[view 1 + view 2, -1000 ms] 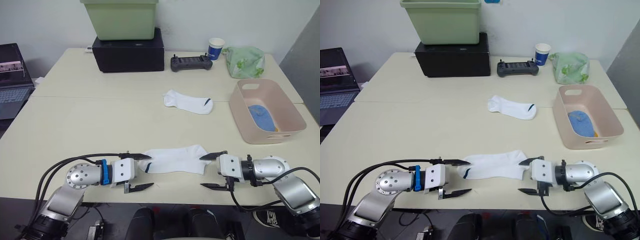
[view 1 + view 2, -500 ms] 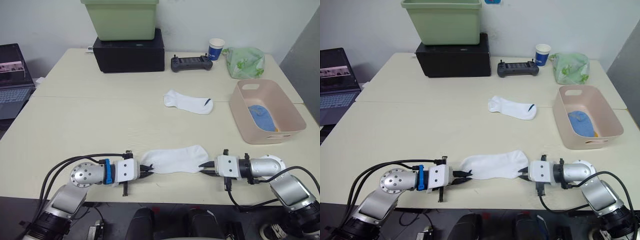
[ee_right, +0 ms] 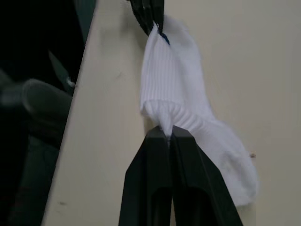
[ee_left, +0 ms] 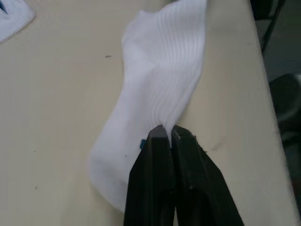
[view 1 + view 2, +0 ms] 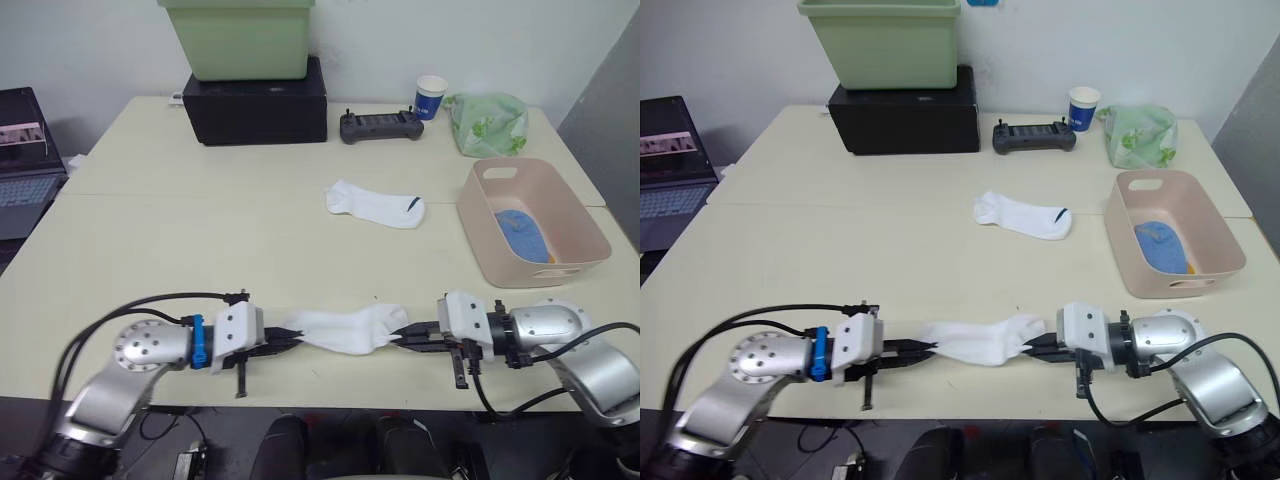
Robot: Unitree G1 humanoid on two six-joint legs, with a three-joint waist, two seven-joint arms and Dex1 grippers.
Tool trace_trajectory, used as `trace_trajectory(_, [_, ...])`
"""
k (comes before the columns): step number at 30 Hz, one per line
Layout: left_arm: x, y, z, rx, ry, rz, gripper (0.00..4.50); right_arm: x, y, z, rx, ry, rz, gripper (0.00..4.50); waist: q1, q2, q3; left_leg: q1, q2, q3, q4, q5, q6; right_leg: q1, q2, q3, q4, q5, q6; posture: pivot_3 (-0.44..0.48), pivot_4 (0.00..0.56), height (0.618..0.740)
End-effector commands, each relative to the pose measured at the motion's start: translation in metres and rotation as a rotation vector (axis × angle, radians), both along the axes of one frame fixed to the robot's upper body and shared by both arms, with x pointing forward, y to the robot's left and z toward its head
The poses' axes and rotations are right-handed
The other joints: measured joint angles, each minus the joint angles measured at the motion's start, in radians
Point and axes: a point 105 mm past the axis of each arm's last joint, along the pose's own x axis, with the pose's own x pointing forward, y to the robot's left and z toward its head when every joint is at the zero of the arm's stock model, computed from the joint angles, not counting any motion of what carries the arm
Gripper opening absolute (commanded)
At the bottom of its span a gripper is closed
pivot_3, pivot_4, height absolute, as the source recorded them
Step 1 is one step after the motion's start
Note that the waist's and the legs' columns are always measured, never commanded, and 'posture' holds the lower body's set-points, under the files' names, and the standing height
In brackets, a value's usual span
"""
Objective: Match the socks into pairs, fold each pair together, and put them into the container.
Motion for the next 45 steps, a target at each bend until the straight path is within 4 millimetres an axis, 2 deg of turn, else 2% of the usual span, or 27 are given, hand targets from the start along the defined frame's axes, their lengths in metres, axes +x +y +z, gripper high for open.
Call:
trace_trajectory(1, [-0.021, 0.0, 0.033, -0.068, 0.235, -0.019, 0.0, -0.017, 0.004, 0.02, 0.04, 0.148, 0.033, 0.03, 0.0, 0.0, 0.0, 0.0, 0.001, -0.001, 0.0, 0.0, 0.0, 0.0, 0.0, -0.001, 0.0, 0.0, 0.0, 0.0, 0.15, 0.74])
trace_trajectory(3, [-0.03, 0.004, 0.04, -0.076, 0.381, -0.015, 0.0, -0.02, 0.003, 0.018, 0.022, 0.23, 0.03, 0.03, -0.001, 0.0, 0.0, 0.001, 0.0, -0.003, 0.0, 0.0, 0.0, 0.001, 0.0, -0.003, 0.0, 0.0, 0.0, 0.0, 0.15, 0.74])
trace_trajectory(6, [-0.029, 0.007, 0.042, -0.091, 0.468, 0.018, 0.0, -0.022, 0.003, 0.014, 0.013, 0.308, 0.021, 0.03, 0.0, 0.0, 0.0, 0.001, 0.0, -0.003, 0.0, 0.0, 0.0, 0.001, 0.0, -0.003, 0.0, 0.0, 0.0, 0.0, 0.15, 0.74])
trace_trajectory(10, [-0.004, 0.016, 0.008, -0.055, 0.494, 0.131, 0.0, 0.007, 0.001, -0.015, -0.033, 0.323, -0.053, 0.03, 0.0, 0.0, 0.0, 0.001, -0.001, -0.002, 0.0, 0.0, 0.0, 0.001, 0.001, -0.002, -0.001, 0.0, 0.0, 0.0, 0.15, 0.74])
trace_trajectory(14, [0.029, 0.008, 0.001, -0.058, 0.432, 0.166, 0.0, 0.042, 0.002, -0.021, -0.044, 0.26, -0.078, 0.03, 0.0, 0.0, 0.001, -0.002, -0.002, -0.001, 0.001, 0.0, 0.0, -0.002, 0.005, -0.001, -0.001, 0.0, 0.0, 0.0, 0.15, 0.74])
trace_trajectory(18, [0.051, 0.006, 0.0, -0.066, 0.377, 0.205, 0.0, 0.065, 0.001, -0.02, -0.051, 0.183, -0.087, 0.03, 0.0, 0.0, 0.001, -0.002, -0.001, 0.0, 0.001, 0.0, 0.0, -0.002, 0.004, 0.0, -0.001, 0.0, 0.0, 0.0, 0.15, 0.74])
trace_trajectory(21, [0.061, 0.003, 0.006, -0.092, 0.361, 0.209, 0.0, 0.076, 0.0, -0.018, -0.057, 0.148, -0.084, 0.03, 0.0, 0.0, 0.001, -0.003, 0.0, 0.0, 0.001, 0.0, 0.0, -0.003, 0.003, 0.0, -0.001, 0.0, 0.0, 0.0, 0.15, 0.74])
trace_trajectory(27, [0.084, 0.004, -0.004, -0.037, 0.28, 0.241, 0.0, 0.095, 0.0, -0.023, -0.069, 0.077, -0.11, 0.03, 0.0, 0.0, 0.001, -0.002, -0.001, 0.0, 0.001, 0.0, 0.0, -0.003, 0.002, -0.001, 0.0, 0.0, 0.0, 0.0, 0.15, 0.74])
trace_trajectory(29, [0.092, 0.003, -0.006, -0.049, 0.254, 0.257, 0.43, 0.102, -0.001, -0.02, -0.047, 0.03, -0.134, 0.0, 0.0, 0.0, 0.001, -0.002, -0.001, 0.001, 0.001, 0.0, 0.0, -0.003, 0.001, -0.001, 0.0, 0.0, 0.0, 0.0, 0.15, 0.74])
trace_trajectory(30, [0.097, 0.003, -0.005, -0.063, 0.245, 0.272, 0.65, 0.107, -0.003, -0.017, -0.034, 0.0, -0.156, 0.51, 0.0, 0.0, 0.001, -0.002, -0.001, 0.001, 0.002, 0.0, 0.0, -0.002, 0.001, -0.001, 0.0, 0.0, 0.0, 0.0, 0.15, 0.74])
trace_trajectory(33, [0.111, 0.009, -0.001, -0.1, 0.207, 0.335, 1.63, 0.113, -0.011, -0.004, 0.023, -0.023, -0.213, 1.42, 0.0, 0.0, 0.001, -0.002, -0.002, 0.002, 0.002, 0.0, 0.0, -0.003, 0.0, -0.002, 0.001, 0.0, 0.0, 0.0, 0.15, 0.74])
trace_trajectory(36, [0.118, 0.016, 0.007, -0.144, 0.172, 0.385, 2.64, 0.111, -0.018, 0.005, 0.071, -0.025, -0.257, 2.51, 0.001, 0.0, 0.001, -0.002, -0.001, 0.001, 0.002, 0.0, 0.0, -0.003, 0.0, -0.002, 0.002, 0.0, 0.0, 0.0, 0.15, 0.74])
trace_trajectory(38, [0.12, 0.02, 0.016, -0.2, 0.156, 0.409, 3.32, 0.102, -0.022, 0.012, 0.113, -0.018, -0.282, 3.26, 0.001, 0.0, 0.001, -0.002, -0.001, 0.001, 0.002, 0.0, 0.0, -0.003, 0.0, -0.001, 0.002, 0.0, 0.0, 0.0, 0.15, 0.74])
trace_trajectory(41, [0.107, 0.028, 0.025, -0.245, 0.127, 0.416, 4.3, 0.061, -0.015, 0.003, 0.115, 0.054, -0.205, 4.32, 0.001, 0.0, 0.001, -0.003, 0.0, -0.002, 0.001, 0.0, 0.0, -0.003, 0.0, -0.002, 0.001, 0.0, 0.0, 0.0, 0.15, 0.74])
trace_trajectory(42, [0.102, 0.029, 0.028, -0.253, 0.115, 0.417, 4.46, 0.051, -0.013, 0.001, 0.112, 0.063, -0.189, 4.34, 0.001, 0.0, 0.001, -0.003, 0.0, -0.002, 0.001, 0.0, 0.0, -0.003, 0.0, -0.002, 0.0, 0.0, 0.0, 0.0, 0.15, 0.74])
trace_trajectory(45, [0.077, 0.027, 0.034, -0.213, 0.034, 0.357, 4.46, 0.029, -0.006, -0.008, 0.074, 0.019, -0.144, 4.34, -0.006, 0.0, 0.001, -0.003, 0.0, -0.001, 0.0, 0.0, 0.0, -0.003, 0.0, 0.0, -0.001, 0.0, 0.0, 0.0, 0.15, 0.74])
